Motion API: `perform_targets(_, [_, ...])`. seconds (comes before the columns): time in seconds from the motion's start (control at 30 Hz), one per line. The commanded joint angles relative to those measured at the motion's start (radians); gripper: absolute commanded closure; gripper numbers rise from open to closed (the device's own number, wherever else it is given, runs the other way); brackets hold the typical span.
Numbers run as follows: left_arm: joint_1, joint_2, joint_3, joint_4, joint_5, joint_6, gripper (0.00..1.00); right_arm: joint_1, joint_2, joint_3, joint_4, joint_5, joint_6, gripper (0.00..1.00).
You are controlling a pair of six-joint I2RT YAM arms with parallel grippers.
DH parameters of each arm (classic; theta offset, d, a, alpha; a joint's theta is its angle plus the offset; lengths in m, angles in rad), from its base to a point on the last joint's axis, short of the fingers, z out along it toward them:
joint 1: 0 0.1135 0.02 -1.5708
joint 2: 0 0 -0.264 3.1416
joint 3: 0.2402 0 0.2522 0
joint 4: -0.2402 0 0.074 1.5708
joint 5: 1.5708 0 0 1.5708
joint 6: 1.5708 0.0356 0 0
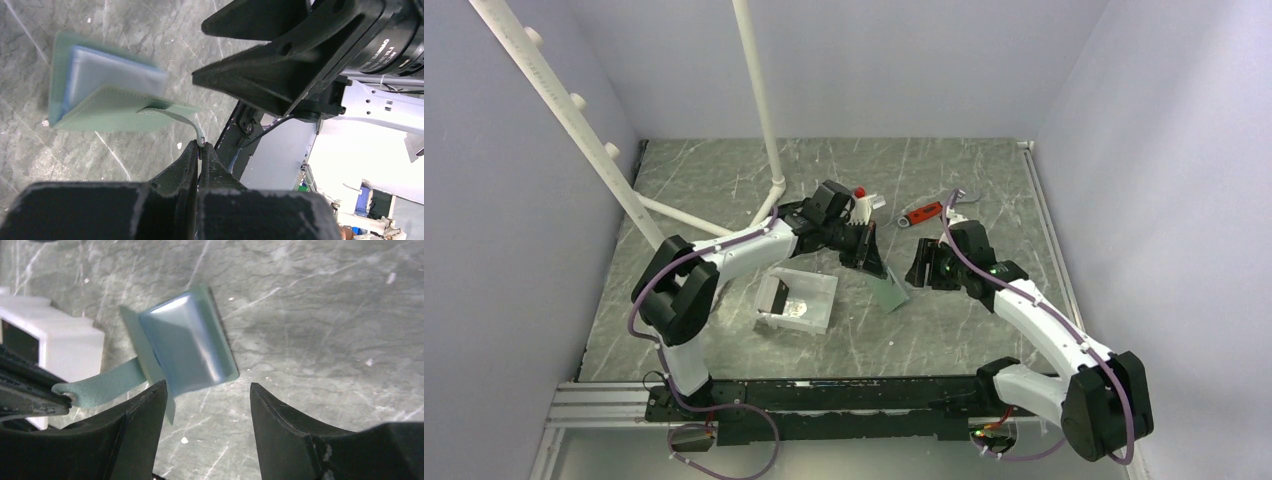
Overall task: Put the credit cards into the card holder
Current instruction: Open the card holder at the center of the board.
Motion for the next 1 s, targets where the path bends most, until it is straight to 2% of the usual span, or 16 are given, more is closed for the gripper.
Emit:
perform_targets(0.0, [-0.005,-0.050,0.022,0.028,0.042,0.000,1.00,0.043,-0.036,0.007,0.078,-0.074,-0.045,0.35])
perform_targets(0.23, [-0.004,-0.035,0.044,-0.015,0.029,0.039,1.00,0.045,0.098,0.015,0.100,-0.024,0.033,0.36])
perform_targets(0.37, [-0.005,-0.012,0.057,-0.024,0.051,0.044,1.00,-0.029,0.116,-0.077,0.265,-0.236,0.150,0.53])
perform_targets(0.47, [-0.004,0.004,0.064,-0.037,0.035,0.053,1.00,-0.064,0.109,-0.161,0.459,-0.412,0.232,0.55])
perform_targets(0.63, [-0.004,0.078,0.124,-0.045,0.036,0.062,1.00,-0.100,0.057,-0.201,0.433,-0.341,0.260,0.52])
perform_targets(0.8, [-0.010,0.125,0.181,0.018,0.142,-0.004,1.00,-0.151,-0.011,-0.239,0.406,-0.289,0.278,0.52])
perform_targets(0.97, [-0.006,0.140,0.234,-0.131,0.084,0.105,1.00,-0.153,-0.024,-0.233,0.373,-0.282,0.269,0.56])
